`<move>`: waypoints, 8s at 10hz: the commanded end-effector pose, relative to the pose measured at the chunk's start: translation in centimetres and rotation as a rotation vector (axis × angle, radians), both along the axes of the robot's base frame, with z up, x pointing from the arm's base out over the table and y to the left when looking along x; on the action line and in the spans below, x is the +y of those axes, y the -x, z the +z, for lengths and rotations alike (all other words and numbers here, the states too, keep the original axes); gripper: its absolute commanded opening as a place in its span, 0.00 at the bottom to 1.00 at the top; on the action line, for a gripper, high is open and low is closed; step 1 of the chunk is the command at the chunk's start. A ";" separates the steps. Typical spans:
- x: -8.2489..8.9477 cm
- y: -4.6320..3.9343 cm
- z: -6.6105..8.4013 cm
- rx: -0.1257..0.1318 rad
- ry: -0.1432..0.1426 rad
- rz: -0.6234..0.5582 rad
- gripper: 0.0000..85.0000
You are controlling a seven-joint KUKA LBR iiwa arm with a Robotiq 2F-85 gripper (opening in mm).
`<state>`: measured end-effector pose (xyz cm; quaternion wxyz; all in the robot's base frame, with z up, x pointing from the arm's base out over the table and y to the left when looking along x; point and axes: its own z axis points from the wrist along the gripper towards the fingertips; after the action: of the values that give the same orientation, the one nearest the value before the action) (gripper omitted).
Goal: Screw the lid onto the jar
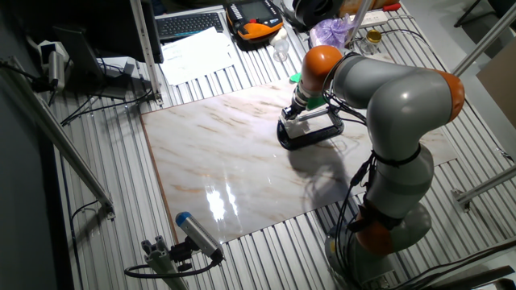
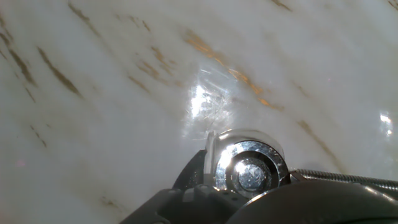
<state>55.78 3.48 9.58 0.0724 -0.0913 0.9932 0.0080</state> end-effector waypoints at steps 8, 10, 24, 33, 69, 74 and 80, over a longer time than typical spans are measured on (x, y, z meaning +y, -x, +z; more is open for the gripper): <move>0.0 0.06 0.1 -0.008 0.000 0.000 0.20; 0.0 0.07 0.1 -0.011 0.000 0.000 0.20; 0.2 0.07 -0.2 -0.038 0.003 -0.032 0.20; 0.2 0.03 -0.4 -0.037 0.000 -0.036 0.20; 1.5 1.01 1.8 0.013 -0.026 -0.042 0.00; 1.8 1.11 1.6 0.010 -0.018 -0.043 0.00; 2.1 1.43 1.2 0.004 -0.018 -0.046 0.00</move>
<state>54.35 5.62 10.81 0.0714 -0.0675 0.9950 0.0154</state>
